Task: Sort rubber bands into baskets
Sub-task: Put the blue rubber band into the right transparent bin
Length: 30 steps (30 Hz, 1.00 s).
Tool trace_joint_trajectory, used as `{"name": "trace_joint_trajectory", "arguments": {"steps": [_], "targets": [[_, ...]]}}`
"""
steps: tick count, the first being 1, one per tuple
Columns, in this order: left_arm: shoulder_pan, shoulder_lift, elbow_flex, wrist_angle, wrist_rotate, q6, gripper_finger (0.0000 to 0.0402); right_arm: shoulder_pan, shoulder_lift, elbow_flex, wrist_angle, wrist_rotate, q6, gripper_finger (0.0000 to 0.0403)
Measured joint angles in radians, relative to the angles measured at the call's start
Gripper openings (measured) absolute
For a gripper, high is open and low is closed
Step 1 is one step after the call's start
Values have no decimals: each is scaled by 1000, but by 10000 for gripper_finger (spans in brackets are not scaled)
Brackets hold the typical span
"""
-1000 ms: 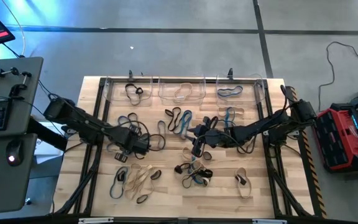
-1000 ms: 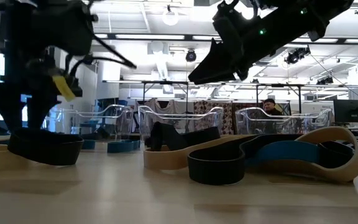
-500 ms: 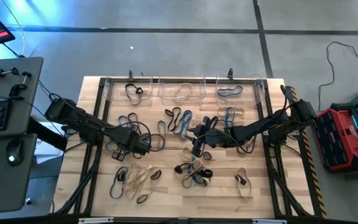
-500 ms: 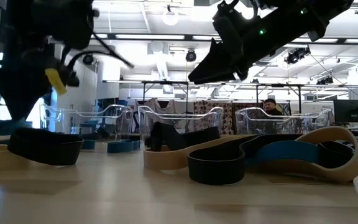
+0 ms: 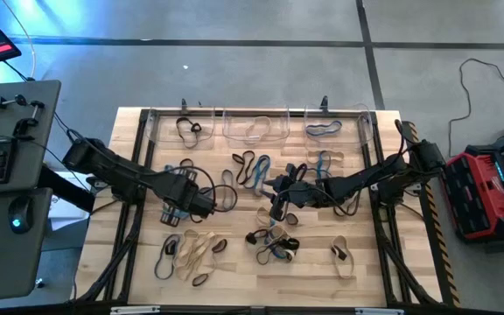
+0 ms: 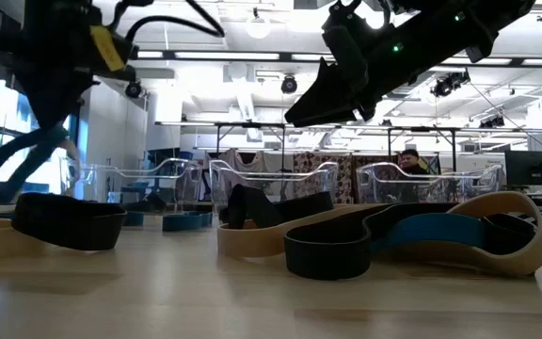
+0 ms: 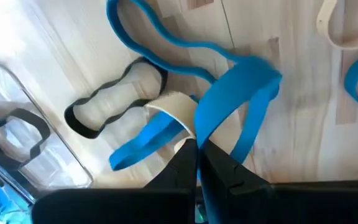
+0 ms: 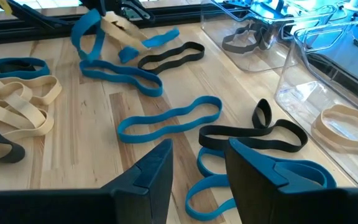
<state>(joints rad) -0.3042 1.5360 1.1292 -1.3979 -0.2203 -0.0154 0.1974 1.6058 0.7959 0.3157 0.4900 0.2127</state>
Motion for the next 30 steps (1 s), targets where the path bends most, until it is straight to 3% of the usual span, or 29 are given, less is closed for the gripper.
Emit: {"name": "trace_joint_trajectory", "arguments": {"steps": [24,30], "targets": [[3,1,-1,64,-46,-25,33,0,0,0,0,0,-11,133],[3,-1,-1,65,-125,-1,4,0,0,0,0,0,-11,133]]}}
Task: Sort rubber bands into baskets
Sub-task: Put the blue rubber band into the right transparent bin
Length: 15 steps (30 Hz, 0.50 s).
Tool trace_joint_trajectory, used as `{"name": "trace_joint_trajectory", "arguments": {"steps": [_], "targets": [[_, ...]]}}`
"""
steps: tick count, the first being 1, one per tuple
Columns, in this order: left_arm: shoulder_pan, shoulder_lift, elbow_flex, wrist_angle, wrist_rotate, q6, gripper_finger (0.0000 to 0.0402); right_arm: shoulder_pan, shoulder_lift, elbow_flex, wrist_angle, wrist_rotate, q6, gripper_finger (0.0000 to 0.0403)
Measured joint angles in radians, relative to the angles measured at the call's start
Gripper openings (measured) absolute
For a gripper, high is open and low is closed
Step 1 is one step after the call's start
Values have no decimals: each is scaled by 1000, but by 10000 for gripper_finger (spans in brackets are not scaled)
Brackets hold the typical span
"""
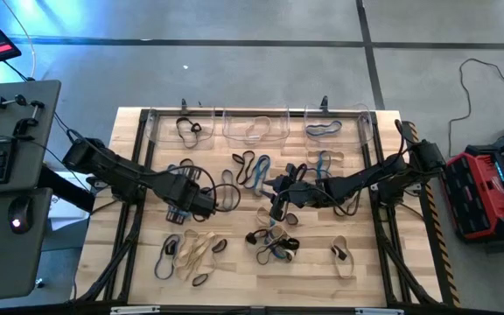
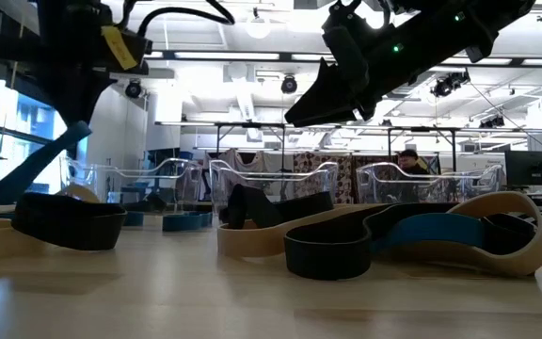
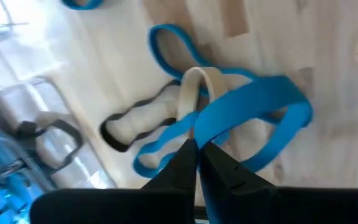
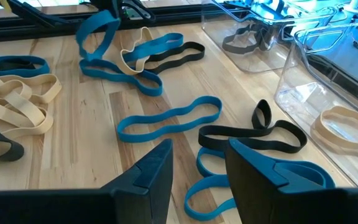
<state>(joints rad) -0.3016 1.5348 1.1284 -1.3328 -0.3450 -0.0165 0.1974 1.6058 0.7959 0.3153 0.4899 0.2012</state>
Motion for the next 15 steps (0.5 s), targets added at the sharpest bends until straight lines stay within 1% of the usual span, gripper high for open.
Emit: {"name": "trace_joint_trajectory", "arguments": {"steps": [3,8,15], "targets": [[10,-14,0,35,-20,-6,3,0,0,0,-1,-3,0,133],[36,-62,0,191,-18,-31,1,0,0,0,-1,-37,0,133],[95,-140,0,457,-25,-32,1,0,0,0,5,-39,3,134]]}}
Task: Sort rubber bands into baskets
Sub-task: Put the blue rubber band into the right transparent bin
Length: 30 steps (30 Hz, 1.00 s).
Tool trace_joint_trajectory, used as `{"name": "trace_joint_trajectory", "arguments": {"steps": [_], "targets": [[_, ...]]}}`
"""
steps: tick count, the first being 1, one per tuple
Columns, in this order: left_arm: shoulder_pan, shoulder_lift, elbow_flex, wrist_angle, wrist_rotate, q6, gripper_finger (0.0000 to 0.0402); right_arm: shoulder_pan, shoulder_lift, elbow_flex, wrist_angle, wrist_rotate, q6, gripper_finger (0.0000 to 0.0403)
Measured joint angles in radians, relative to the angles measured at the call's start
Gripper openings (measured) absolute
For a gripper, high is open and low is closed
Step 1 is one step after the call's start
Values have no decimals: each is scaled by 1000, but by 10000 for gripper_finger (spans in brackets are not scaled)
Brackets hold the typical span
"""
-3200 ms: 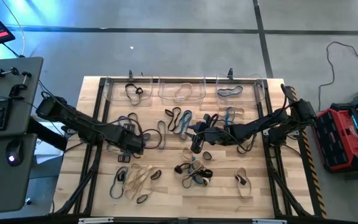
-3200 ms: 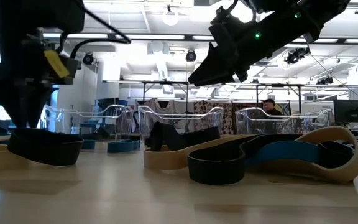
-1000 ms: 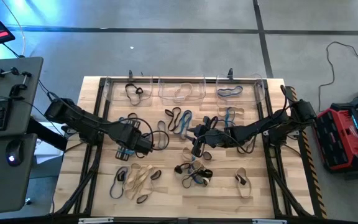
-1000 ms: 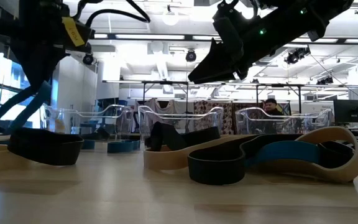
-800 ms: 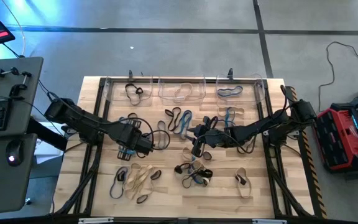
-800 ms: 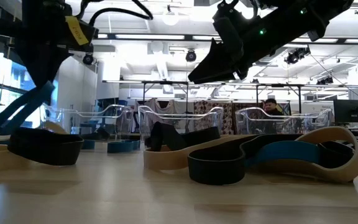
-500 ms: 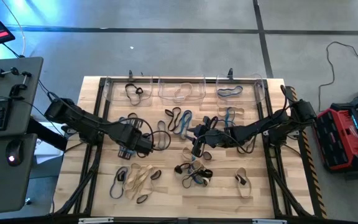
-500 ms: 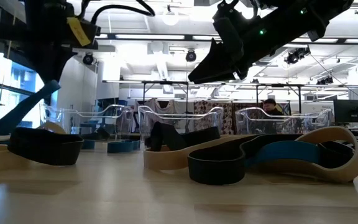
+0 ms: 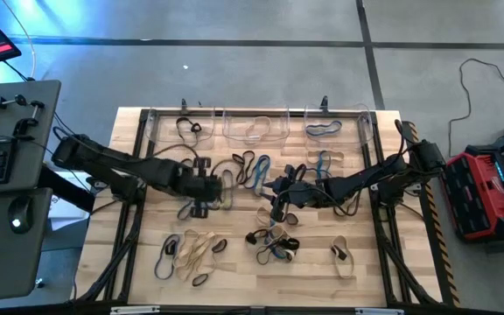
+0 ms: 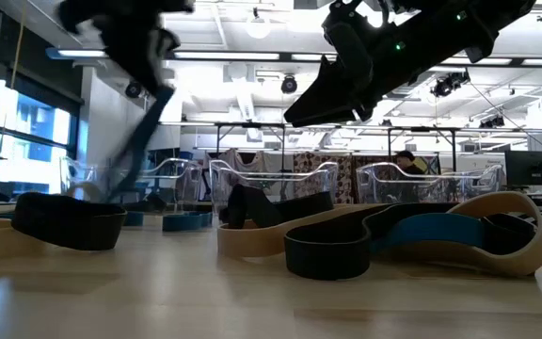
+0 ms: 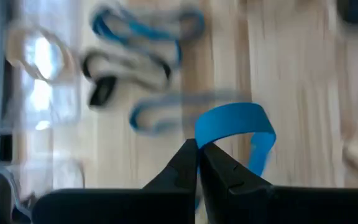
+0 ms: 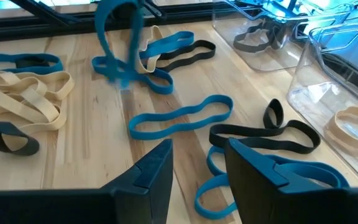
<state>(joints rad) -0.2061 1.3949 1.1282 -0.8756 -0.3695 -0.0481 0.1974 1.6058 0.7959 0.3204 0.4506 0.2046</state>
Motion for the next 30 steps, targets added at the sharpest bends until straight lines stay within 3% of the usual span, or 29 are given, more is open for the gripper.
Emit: {"name": "trace_joint_trajectory", "arguments": {"steps": [9,16,21,30], "targets": [[82,-8,0,291,-1,92,0,0,0,0,113,-3,-7,185],[115,15,0,389,-1,111,0,0,0,0,163,-3,-7,236],[116,15,0,482,32,128,0,0,0,0,233,-29,-55,243],[114,15,-3,618,102,150,0,0,0,0,331,-172,-161,238]]}}
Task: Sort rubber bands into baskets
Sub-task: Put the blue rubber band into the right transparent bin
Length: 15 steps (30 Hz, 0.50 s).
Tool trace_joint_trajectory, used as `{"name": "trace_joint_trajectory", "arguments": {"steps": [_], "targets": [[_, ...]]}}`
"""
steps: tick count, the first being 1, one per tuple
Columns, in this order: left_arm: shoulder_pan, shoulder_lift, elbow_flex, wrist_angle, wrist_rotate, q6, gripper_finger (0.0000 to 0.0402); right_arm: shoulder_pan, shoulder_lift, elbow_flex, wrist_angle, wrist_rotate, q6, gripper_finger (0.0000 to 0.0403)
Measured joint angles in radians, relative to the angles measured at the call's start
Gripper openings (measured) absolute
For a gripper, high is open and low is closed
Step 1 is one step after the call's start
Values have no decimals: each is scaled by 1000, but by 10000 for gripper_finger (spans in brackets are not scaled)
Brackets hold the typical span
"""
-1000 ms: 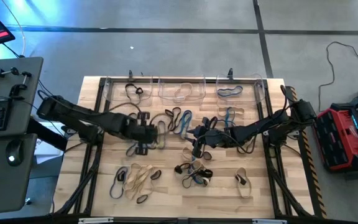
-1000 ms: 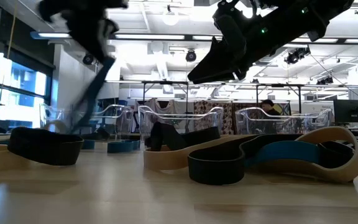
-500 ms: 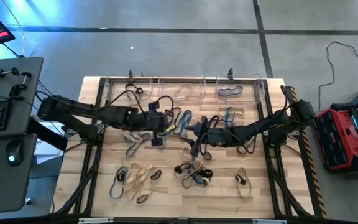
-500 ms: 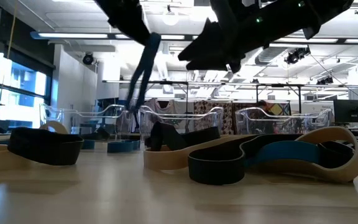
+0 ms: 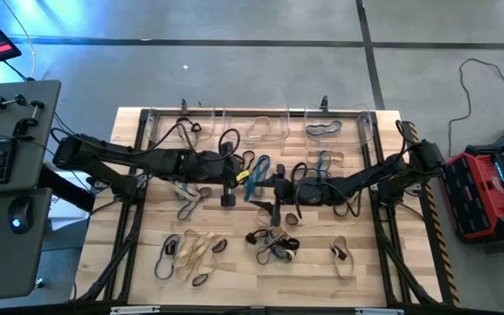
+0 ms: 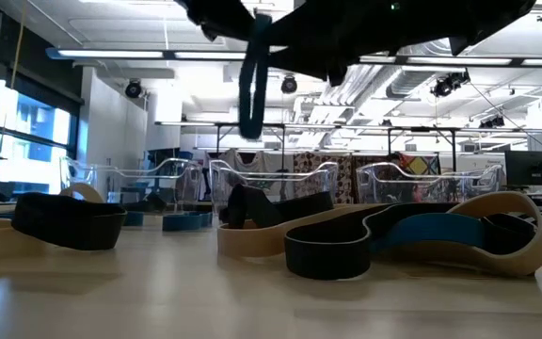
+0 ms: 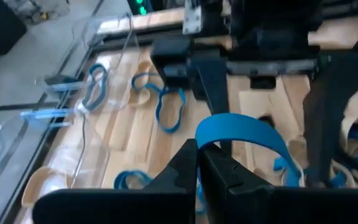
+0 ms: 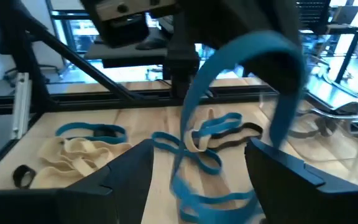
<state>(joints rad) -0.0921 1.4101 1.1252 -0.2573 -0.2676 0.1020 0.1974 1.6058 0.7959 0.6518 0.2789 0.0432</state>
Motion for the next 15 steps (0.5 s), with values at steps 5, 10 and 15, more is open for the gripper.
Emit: {"name": "trace_joint_trajectory", "arguments": {"steps": [5,10,15], "targets": [[-6,0,0,45,58,15,0,0,0,0,1,-1,2,195],[-6,0,0,101,83,38,0,0,0,0,-3,2,1,110],[-6,0,0,136,96,53,1,0,0,0,-26,9,-2,20]]}}
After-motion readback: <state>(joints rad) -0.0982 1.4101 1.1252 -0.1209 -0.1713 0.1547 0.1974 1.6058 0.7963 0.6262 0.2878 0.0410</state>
